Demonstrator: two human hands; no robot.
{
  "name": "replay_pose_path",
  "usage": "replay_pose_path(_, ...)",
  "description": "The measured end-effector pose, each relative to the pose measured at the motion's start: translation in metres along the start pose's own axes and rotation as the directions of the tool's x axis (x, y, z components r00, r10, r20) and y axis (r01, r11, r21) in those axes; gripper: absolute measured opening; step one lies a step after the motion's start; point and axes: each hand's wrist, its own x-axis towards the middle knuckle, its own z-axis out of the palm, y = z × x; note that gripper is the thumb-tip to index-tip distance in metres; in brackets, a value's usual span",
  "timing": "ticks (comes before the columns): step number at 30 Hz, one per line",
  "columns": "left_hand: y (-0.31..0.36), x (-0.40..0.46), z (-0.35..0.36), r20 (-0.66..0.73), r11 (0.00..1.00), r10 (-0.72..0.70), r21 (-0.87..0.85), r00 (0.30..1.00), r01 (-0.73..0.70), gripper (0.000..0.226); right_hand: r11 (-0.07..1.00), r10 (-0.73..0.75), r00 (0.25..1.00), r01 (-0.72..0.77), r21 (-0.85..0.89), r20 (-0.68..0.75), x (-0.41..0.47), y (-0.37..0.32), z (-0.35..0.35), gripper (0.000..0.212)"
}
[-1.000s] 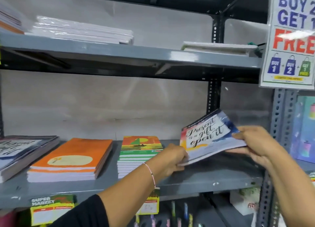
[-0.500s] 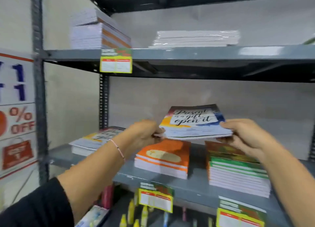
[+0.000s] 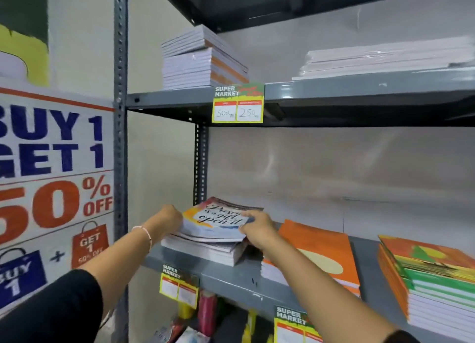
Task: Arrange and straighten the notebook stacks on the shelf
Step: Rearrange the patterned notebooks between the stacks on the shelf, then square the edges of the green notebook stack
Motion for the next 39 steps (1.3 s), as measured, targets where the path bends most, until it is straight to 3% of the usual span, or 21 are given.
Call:
replay_pose_path(1, -0.008, 0.008, 0.004, 0.03, 0.998, -0.039, 0.048, 0.999, 0.038, 0.034, 0.996, -0.031, 0.999, 0.033, -0.087, 0.03, 0.001, 0.002, 0.006, 0.039)
replay_pose_path(6, -0.025, 0.021, 0.011, -0.161, 0.94, -0.132, 0.292, 0.978, 0.175, 0.038, 0.881, -0.095, 0.973, 0.18, -0.438, 0.209, 0.001, 0.004, 0.018, 0.033)
replay_pose_path(8, -0.019, 0.015, 0.01, -0.231, 0.948, -0.11, 0.267, 0.967, 0.172, 0.039, 0.846, -0.126, 0.968, 0.219, -0.486, 0.217, -0.007, -0.004, 0.011, 0.032)
replay_pose_path(11, -0.003, 0.009, 0.017, -0.308, 0.986, -0.022, 0.151, 0.951, 0.071, 0.044, 0.89, -0.194, 0.967, 0.244, -0.385, 0.163, -0.031, -0.014, -0.02, 0.027)
replay_pose_path(14, 0.037, -0.023, 0.042, -0.302, 0.964, 0.222, -0.073, 0.927, -0.254, 0.041, 0.914, -0.287, 0.955, 0.295, -0.277, 0.071, -0.074, -0.013, -0.069, 0.022)
replay_pose_path(17, 0.093, -0.094, 0.081, -0.16, 0.779, 0.438, -0.424, 0.885, -0.462, 0.026, 0.9, -0.381, 0.922, 0.353, -0.257, -0.065, -0.128, 0.009, -0.136, 0.016)
replay_pose_path(19, 0.125, -0.143, 0.108, 0.011, 0.641, 0.547, -0.649, 0.837, -0.41, 0.016, 0.867, -0.461, 0.861, 0.384, -0.319, -0.217, -0.163, 0.033, -0.183, 0.012)
replay_pose_path(21, 0.149, -0.18, 0.139, 0.105, 0.57, 0.634, -0.733, 0.766, -0.371, 0.018, 0.866, -0.479, 0.794, 0.358, -0.348, -0.375, -0.193, 0.062, -0.23, 0.012)
replay_pose_path(23, 0.166, -0.209, 0.169, 0.142, 0.579, 0.689, -0.698, 0.711, -0.421, 0.016, 0.896, -0.428, 0.764, 0.287, -0.339, -0.483, -0.214, 0.089, -0.273, 0.013)
replay_pose_path(25, 0.178, -0.231, 0.193, 0.181, 0.607, 0.701, -0.659, 0.69, -0.443, 0.033, 0.914, -0.383, 0.766, 0.234, -0.33, -0.517, -0.226, 0.111, -0.305, 0.017)
replay_pose_path(29, 0.183, -0.247, 0.222, 0.197, 0.678, 0.671, -0.554, 0.715, -0.484, 0.055, 0.974, -0.221, 0.846, 0.214, -0.069, -0.486, -0.229, 0.132, -0.323, 0.03)
replay_pose_path(33, 0.179, -0.254, 0.235, 0.109, 0.703, 0.644, -0.475, 0.757, -0.529, 0.049, 0.972, -0.142, 0.852, 0.217, 0.093, -0.503, -0.219, 0.154, -0.321, 0.035)
replay_pose_path(39, 0.181, -0.255, 0.236, 0.019, 0.637, 0.643, -0.569, 0.765, -0.521, 0.044, 0.948, -0.126, 0.815, 0.266, 0.173, -0.566, -0.217, 0.166, -0.32, 0.041)
